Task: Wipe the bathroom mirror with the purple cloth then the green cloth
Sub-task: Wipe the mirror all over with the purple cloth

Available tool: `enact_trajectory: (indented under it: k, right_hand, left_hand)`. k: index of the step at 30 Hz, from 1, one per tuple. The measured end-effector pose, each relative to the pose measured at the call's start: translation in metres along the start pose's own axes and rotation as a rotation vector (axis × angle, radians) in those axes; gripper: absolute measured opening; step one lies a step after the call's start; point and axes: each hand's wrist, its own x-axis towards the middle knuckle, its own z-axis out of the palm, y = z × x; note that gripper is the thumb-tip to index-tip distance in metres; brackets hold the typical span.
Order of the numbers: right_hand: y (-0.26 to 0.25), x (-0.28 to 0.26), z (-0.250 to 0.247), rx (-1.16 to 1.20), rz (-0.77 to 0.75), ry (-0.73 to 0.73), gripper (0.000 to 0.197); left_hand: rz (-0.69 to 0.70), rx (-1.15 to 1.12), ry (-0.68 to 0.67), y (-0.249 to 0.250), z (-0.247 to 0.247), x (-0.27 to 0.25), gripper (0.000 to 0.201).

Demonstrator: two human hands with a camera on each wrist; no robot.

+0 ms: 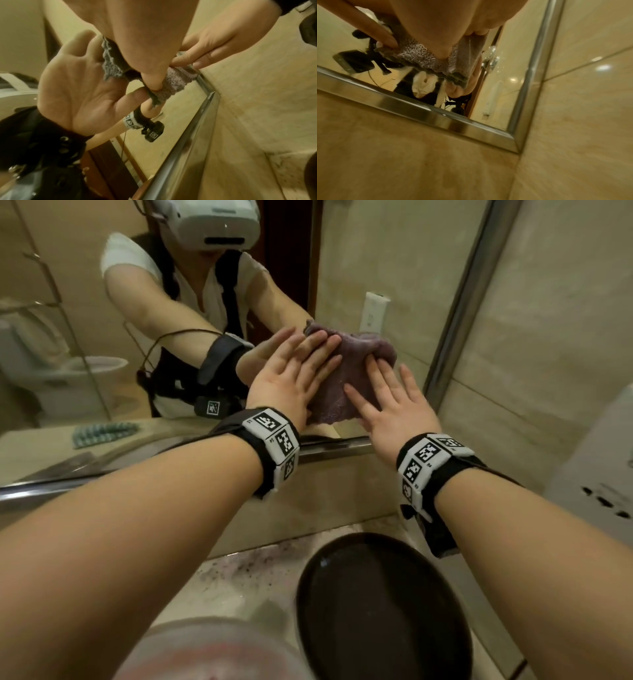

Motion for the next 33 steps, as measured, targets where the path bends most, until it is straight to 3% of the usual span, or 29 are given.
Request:
enact_trajectory:
  k: [9,17,22,33]
  right_hand:
    - [0.067,-0.009,0.026,-0.044,0.128,-0.092,0.053]
    - [0.074,-0.011,0.039,0.067,0.064,-0.007,0.059]
    - [0.05,-0.008,0.037,0.049,-0.01,-0.018,0.067]
    - [-0.055,0.007,0.007,0.035,-0.195,0.106,0.071]
  left_hand:
    - [0.082,0.057,0.074,0.06,-0.037,0.064,0.077]
    - [0.087,0.09,0.112,0.056,-0.032,0.06,0.08]
    - [0.071,0.086,0.067,0.039,-0.014,0.035,0.079]
    - [-0.004,0.003,0.057,-0.042,0.053,-0.06,0.077]
